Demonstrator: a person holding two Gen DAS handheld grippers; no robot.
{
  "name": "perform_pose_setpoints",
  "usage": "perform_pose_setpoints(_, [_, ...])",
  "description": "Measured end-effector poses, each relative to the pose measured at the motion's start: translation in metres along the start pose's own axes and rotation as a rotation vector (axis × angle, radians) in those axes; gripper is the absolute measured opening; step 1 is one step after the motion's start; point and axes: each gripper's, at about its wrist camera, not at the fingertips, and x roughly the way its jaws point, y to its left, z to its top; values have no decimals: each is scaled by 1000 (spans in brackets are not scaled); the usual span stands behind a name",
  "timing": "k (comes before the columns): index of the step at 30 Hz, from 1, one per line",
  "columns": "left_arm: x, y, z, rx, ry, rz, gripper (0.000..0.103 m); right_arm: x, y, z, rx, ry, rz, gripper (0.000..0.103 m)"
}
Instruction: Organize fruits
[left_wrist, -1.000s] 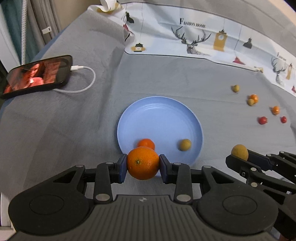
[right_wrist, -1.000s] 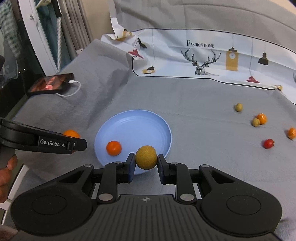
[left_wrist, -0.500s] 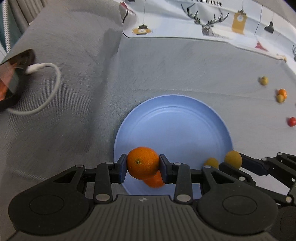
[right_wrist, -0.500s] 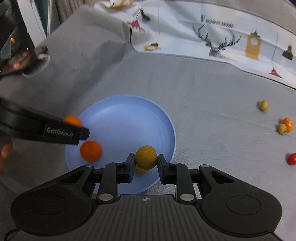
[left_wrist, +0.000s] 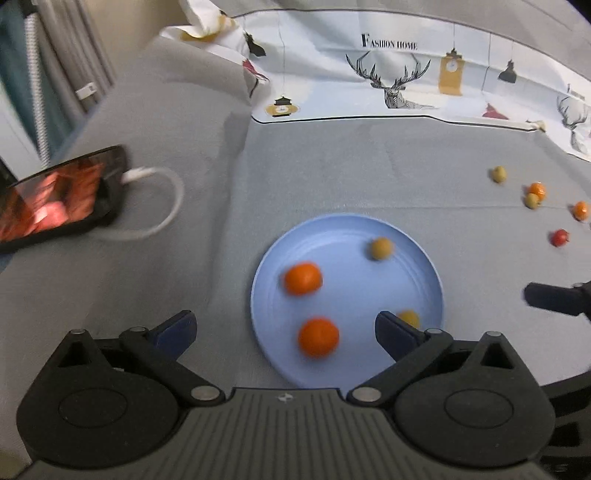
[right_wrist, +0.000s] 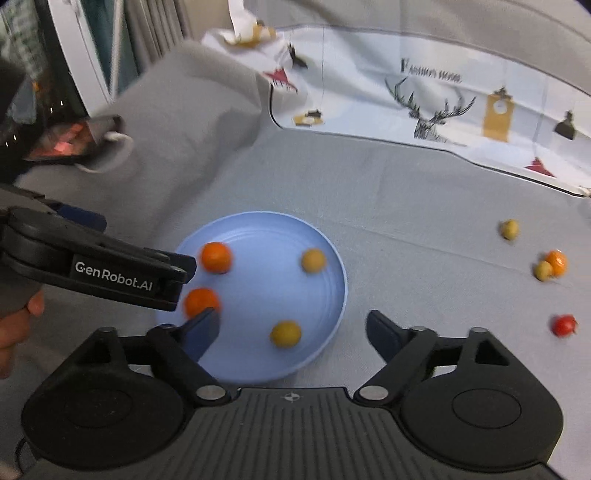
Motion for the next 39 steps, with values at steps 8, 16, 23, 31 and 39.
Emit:
perform_pose_setpoints(8, [-79, -5, -55, 18, -66, 38, 103, -80, 28, -39, 21, -78, -7, 100])
perform_pose_setpoints(16, [-118, -11, -84, -14, -102, 43, 103, -128, 43, -67, 1, -156, -62, 102])
perform_pose_setpoints(23, [-146, -19, -103, -16, -140, 48, 103, -159, 50, -87, -7, -210, -94, 102])
perform_pose_setpoints(31, [-166, -26, -118, -2, -174, 72, 103, -180, 54, -99, 10, -254, -108, 102])
perform_pose_setpoints(39, [-170, -25, -120, -6, -176, 67, 103, -187, 56, -103, 1, -273, -118, 102])
